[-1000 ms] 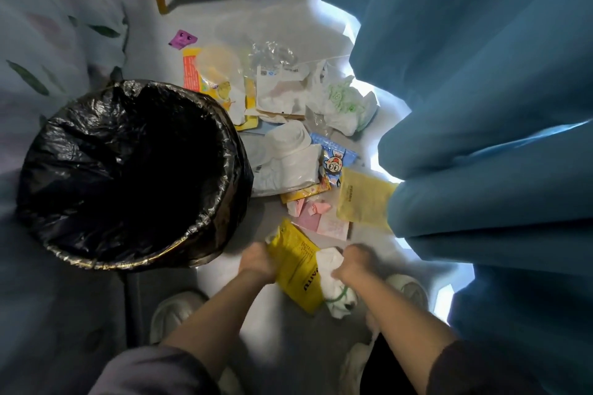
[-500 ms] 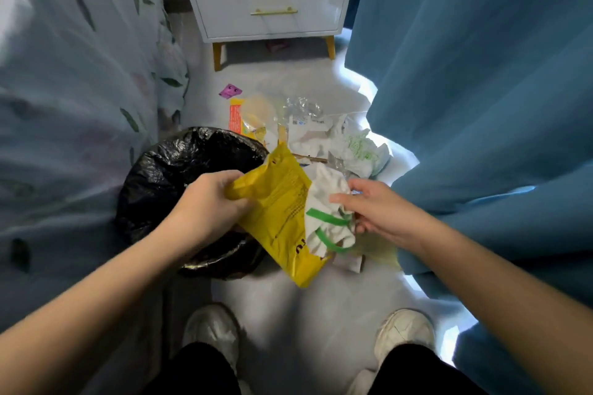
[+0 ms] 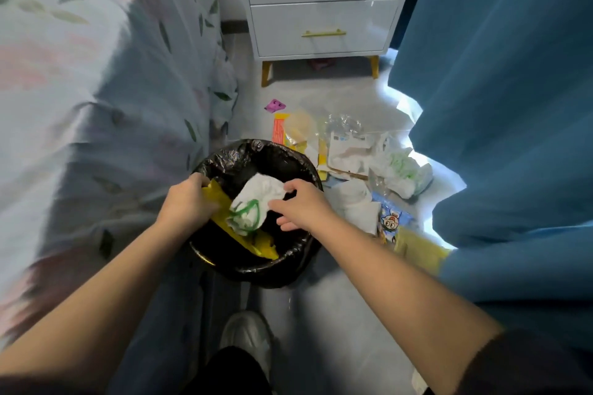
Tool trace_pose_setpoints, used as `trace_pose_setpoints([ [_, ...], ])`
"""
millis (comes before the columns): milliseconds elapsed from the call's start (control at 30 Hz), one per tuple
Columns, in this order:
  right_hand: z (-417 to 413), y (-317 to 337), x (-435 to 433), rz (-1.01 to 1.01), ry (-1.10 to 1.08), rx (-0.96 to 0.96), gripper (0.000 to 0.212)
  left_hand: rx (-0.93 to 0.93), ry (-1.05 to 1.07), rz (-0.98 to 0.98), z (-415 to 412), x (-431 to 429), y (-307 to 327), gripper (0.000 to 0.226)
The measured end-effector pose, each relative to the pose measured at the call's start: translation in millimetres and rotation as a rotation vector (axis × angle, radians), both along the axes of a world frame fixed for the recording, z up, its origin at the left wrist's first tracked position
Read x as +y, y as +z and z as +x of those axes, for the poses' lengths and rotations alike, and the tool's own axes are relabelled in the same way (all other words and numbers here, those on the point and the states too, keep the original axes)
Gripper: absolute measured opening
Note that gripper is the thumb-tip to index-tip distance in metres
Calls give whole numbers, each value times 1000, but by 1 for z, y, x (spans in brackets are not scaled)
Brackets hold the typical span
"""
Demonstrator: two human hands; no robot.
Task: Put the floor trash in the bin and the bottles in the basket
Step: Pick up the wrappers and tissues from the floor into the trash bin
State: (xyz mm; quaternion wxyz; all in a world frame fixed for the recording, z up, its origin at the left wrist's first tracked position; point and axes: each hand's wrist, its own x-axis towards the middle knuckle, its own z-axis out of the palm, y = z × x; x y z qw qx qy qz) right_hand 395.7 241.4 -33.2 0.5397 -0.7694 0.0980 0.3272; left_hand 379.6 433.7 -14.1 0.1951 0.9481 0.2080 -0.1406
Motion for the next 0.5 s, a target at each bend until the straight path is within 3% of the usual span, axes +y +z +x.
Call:
trace_pose_setpoints([
  [100, 0, -2, -18, -8, -24, -18, 53, -26, -100, 74, 2, -4, -8, 58],
  [200, -4, -4, -56, -59, -58, -114, 33, -247, -289, 220, 7, -23, -3, 50],
  [333, -14, -32, -142, -309, -179, -172, 21, -485, -689, 123, 9, -101, -2, 34],
  [400, -22, -55, -183, -467, -178, -105, 30, -424, -822, 42, 10, -148, -17, 29],
  [500, -35, -93, -221, -611, -52, -9, 48, -149, -850, -2, 12, -202, -57, 30],
])
